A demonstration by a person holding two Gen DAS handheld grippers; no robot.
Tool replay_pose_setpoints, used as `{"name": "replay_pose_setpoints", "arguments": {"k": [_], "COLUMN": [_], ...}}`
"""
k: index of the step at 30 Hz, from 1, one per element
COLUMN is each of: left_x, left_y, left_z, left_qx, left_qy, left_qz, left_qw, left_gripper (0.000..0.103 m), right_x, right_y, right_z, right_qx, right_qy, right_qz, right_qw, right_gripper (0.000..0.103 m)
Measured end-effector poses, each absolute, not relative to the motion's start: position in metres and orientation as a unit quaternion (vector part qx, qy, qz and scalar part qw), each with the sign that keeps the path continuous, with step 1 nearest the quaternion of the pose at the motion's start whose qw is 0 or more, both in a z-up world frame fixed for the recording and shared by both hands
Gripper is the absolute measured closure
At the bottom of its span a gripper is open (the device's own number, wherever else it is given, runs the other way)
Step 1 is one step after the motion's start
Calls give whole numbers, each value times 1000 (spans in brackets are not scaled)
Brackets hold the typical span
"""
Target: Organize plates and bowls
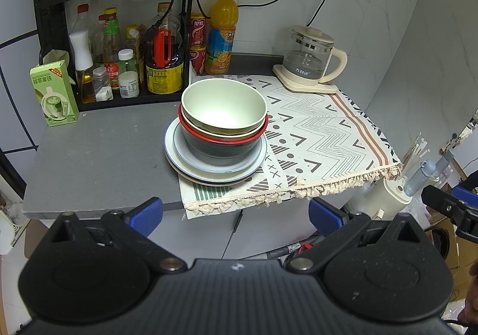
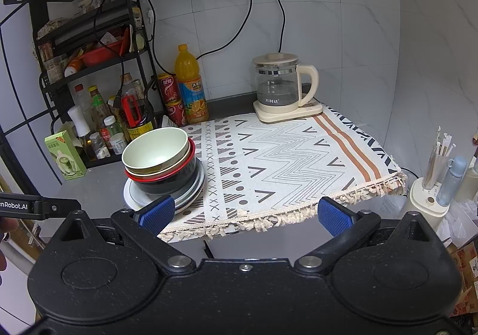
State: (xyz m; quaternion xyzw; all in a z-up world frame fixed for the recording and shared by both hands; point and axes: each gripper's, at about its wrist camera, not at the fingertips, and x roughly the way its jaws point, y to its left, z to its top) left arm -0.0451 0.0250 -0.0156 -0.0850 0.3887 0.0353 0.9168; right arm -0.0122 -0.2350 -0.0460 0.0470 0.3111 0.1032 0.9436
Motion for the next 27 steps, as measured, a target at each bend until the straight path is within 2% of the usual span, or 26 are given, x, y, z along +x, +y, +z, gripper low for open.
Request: {"name": "replay_pose_setpoints", "arguments": {"k": [27], "left_x": [-38], "left_y": [17], "left_z": [-21], "left_qx": [-79], "left_qy": [399], "left_qz": [23], "left_qw": [913], "left_gripper": [0], "right_x": [-12], "right_y": [-238], "right_z": [-53], "right_qx": [53], "right_qy": [323], "right_qz": [90], "right_qw": [941], "right_gripper": [0]}}
